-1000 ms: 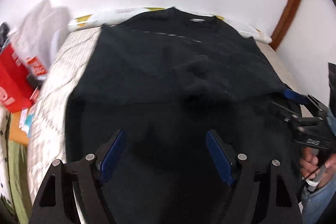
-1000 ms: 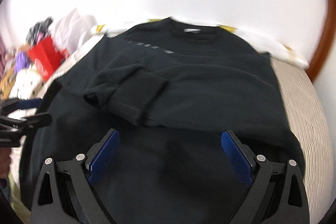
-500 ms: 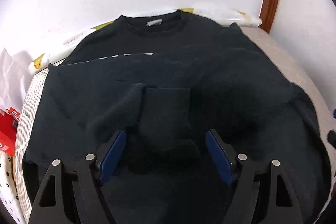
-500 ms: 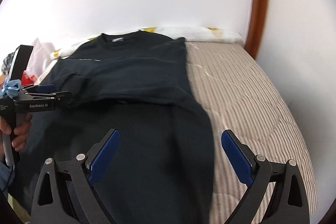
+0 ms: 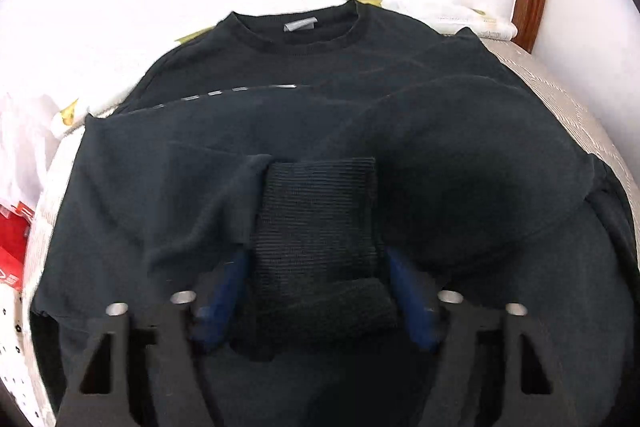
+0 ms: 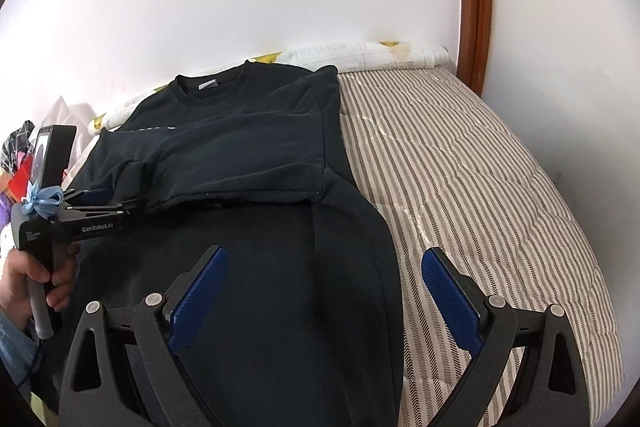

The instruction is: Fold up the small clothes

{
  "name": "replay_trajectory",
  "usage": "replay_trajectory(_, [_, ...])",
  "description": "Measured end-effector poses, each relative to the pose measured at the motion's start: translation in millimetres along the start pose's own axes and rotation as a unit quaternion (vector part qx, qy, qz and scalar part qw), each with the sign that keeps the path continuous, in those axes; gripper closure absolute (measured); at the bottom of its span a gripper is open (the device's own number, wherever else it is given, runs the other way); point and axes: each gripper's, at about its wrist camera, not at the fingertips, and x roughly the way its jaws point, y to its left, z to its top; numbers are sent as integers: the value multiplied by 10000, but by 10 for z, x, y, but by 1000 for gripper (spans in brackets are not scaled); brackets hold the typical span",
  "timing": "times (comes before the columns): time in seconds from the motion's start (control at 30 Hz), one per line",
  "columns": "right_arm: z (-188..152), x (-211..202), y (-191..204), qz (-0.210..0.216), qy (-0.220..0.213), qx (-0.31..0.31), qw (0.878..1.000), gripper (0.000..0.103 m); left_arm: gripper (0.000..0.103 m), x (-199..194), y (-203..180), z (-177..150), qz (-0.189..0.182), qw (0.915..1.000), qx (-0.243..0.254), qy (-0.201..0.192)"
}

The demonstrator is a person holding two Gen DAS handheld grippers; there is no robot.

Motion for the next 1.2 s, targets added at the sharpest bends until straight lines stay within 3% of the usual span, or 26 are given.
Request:
replay_trajectory(0.17, [16, -49, 63, 21, 1, -6, 10000, 7, 78, -186, 352, 46, -523, 9974, -473, 113])
replay_trajectory(0.23, [41, -83, 108, 78, -32, -5, 10000, 7, 81, -273, 534, 45, -605, 9955, -731, 37])
replay_trajectory(0.4, [124, -157, 247, 216, -134, -33, 9997, 7, 80, -492, 1125, -4, -556, 9897, -1302, -191])
replay_trajectory(0.53, [174, -183, 382, 246, -187, -156, 9994, 7, 73, -523, 1528, -132, -634, 9825, -1752, -56])
replay_trajectory(0.7, [184, -151, 542, 202, -149, -330, 9991, 7, 68, -648, 1906, -351, -296, 9761, -2141, -210])
replay_trajectory(1.0, [167, -63, 742, 109, -1, -569, 9983, 7, 68, -512, 2309, -631, -394, 9682, -2472, 30])
replay_trajectory(1.2, [167, -6, 828, -14, 64, -678, 9977, 7, 68, -367, 2349, -676, -551, 9668, -2496, 46])
